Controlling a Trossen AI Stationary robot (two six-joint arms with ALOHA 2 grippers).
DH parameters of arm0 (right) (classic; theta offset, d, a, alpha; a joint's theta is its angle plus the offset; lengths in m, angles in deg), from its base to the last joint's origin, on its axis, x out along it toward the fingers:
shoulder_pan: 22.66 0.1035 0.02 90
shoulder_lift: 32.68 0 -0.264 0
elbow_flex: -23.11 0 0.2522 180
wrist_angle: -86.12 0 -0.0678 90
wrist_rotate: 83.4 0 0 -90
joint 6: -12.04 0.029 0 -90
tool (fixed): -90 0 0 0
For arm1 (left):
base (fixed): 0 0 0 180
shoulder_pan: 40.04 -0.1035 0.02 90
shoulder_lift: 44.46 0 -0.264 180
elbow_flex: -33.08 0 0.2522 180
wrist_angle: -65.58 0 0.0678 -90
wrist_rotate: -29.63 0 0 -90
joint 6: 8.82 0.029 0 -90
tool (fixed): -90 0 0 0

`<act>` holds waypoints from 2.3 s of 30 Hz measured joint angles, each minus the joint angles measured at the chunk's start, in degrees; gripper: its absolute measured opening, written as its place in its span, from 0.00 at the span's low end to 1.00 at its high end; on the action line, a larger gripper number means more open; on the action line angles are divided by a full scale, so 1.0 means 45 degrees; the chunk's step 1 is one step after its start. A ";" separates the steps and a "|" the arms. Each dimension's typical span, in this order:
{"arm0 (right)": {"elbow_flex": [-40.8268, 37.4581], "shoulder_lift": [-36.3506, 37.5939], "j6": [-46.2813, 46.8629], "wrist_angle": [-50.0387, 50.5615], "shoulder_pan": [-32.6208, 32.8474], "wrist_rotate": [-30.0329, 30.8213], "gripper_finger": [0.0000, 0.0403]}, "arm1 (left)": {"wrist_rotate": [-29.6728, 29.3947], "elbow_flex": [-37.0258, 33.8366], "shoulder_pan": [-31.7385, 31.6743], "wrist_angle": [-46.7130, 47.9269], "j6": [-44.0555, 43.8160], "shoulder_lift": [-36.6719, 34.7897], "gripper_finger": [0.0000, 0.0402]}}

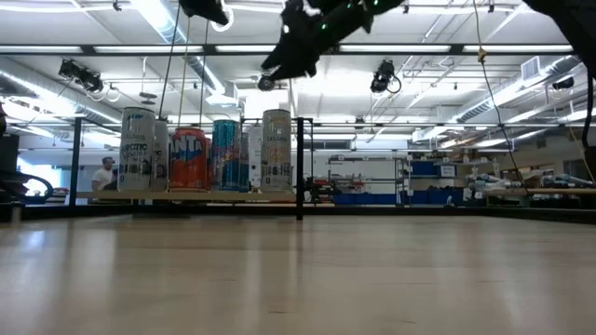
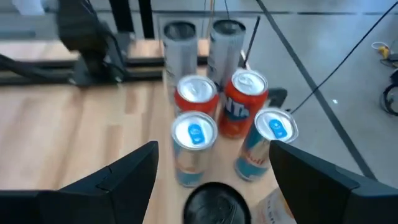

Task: Place canned beverage on shelf
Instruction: Return to Home Position

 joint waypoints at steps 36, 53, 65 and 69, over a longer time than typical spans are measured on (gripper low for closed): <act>-1.3665 1.3618 0.0853 -0.3797 0.4548 0.1869 0.78 | 0.0000 -1.2561 0.3081 -0.8415 -0.1273 -0.9118 0.80; -2.2744 1.4397 0.1433 -1.5127 0.4710 0.1862 0.78 | 0.1740 -1.6300 0.4522 -1.2303 -0.0329 -0.9178 0.80; -2.3885 1.4402 0.2245 -1.6306 0.4705 0.1823 0.78 | 0.1744 -1.7508 0.4575 -1.3353 -0.0333 -0.9178 0.80; -2.3885 1.4402 0.2343 -1.5995 0.4705 0.1442 0.78 | 0.1724 -1.8034 0.4524 -1.3749 -0.0381 -0.9173 0.80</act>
